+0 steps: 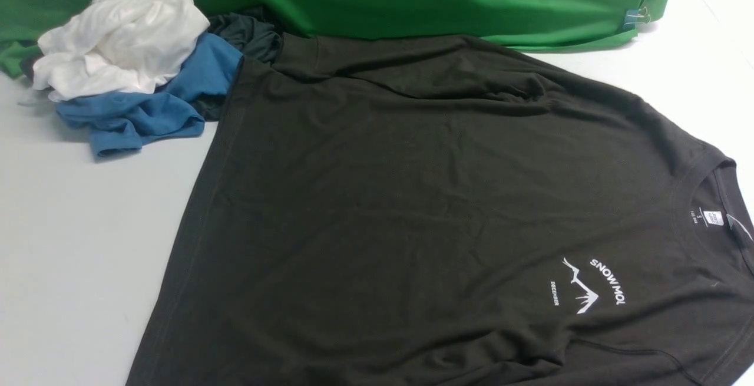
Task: Fold a long-sleeved shirt on a white desktop.
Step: 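Grasp the left edge of the dark T-shirt lying flat on the table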
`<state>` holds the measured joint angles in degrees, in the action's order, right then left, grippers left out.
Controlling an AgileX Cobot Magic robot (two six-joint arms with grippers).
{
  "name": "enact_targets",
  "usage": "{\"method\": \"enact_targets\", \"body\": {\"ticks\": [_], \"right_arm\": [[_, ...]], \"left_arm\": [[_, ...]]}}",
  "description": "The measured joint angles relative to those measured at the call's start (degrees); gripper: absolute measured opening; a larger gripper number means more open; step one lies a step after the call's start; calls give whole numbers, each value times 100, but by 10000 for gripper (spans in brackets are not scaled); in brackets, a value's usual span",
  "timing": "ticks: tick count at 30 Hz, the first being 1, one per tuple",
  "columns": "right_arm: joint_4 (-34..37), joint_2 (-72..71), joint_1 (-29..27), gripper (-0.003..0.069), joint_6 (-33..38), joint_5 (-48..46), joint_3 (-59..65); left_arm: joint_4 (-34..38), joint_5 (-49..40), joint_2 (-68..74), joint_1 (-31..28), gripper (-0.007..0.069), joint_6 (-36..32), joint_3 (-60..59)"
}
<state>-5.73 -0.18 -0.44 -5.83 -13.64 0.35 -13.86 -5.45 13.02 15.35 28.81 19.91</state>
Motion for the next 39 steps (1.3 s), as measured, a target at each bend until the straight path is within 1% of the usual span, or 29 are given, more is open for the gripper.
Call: {"method": "enact_targets", "body": {"ticks": [1,6,8,9,10,12,13,14,15,16,19,20,21,22,23,24,25,26,27,29,31,32,34,35,36,38,39], "right_arm": [[0,0,0,241,0,0,0],[0,0,0,241,0,0,0],[0,0,0,241,0,0,0],[0,0,0,241,0,0,0],[0,0,0,241,0,0,0],[0,0,0,241,0,0,0],[0,0,0,241,0,0,0],[0,0,0,241,0,0,0],[0,0,0,241,0,0,0],[0,0,0,241,0,6,0],[11,0,0,240,-33,77,0],[137,0,0,242,-235,268,0],[170,0,0,242,-285,309,0],[367,0,0,242,-519,490,0],[639,0,0,238,-1164,1012,0],[662,0,0,237,-1228,1066,0],[774,0,0,232,-1617,1412,0],[815,0,0,231,-1819,1640,0],[815,0,0,231,-1850,1683,0],[863,0,5,232,-2305,2059,0],[875,0,52,227,-2720,1994,0],[882,45,133,215,-2849,1781,-38],[888,243,377,185,-2808,1277,-265],[893,437,597,165,-2614,974,-504],[892,737,921,146,-2345,684,-874],[892,1095,1287,134,-1904,239,-1309],[886,1631,1733,127,-1440,-311,-1869]], "left_arm": [[11,-498,389,357,23,-272,278],[303,-2008,1918,1424,23,-1565,1026],[465,-2395,2612,1825,23,-1960,1313],[513,-2420,2729,1854,23,-1979,1338],[802,-2635,3108,2050,23,-2133,1539],[1297,-2998,3616,2185,23,-2597,1803],[1435,-3100,3710,2199,23,-2740,1857],[1937,-3500,3980,2218,23,-3235,2019],[2222,-3737,4179,2218,23,-3599,2124],[2605,-4086,4377,2224,23,-4224,2294],[3171,-4320,4596,2224,23,-4941,2542],[3286,-4345,4603,2224,23,-5127,2635],[3313,-4345,4603,2224,23,-5153,2647],[3345,-4374,4603,2224,23,-5300,2700],[3387,-4490,4598,2224,23,-5502,2767],[3384,-4531,4598,2224,23,-5580,2777],[3384,-4636,4598,2224,23,-5710,2788],[3363,-4674,4598,2224,23,-5765,2788],[3349,-4699,4598,2224,23,-5765,2788],[3174,-4848,4598,2224,23,-5839,2794],[3092,-4946,4598,2224,23,-5856,2794],[3050,-5080,4598,2224,23,-5878,2794],[3008,-5278,4598,2224,23,-5936,2794],[2994,-5384,4598,2224,23,-6009,2794],[2994,-5484,4598,2224,23,-6101,2794],[2994,-5556,4598,2224,23,-6172,2794],[2979,-5643,4598,2224,23,-6220,2798]]}}
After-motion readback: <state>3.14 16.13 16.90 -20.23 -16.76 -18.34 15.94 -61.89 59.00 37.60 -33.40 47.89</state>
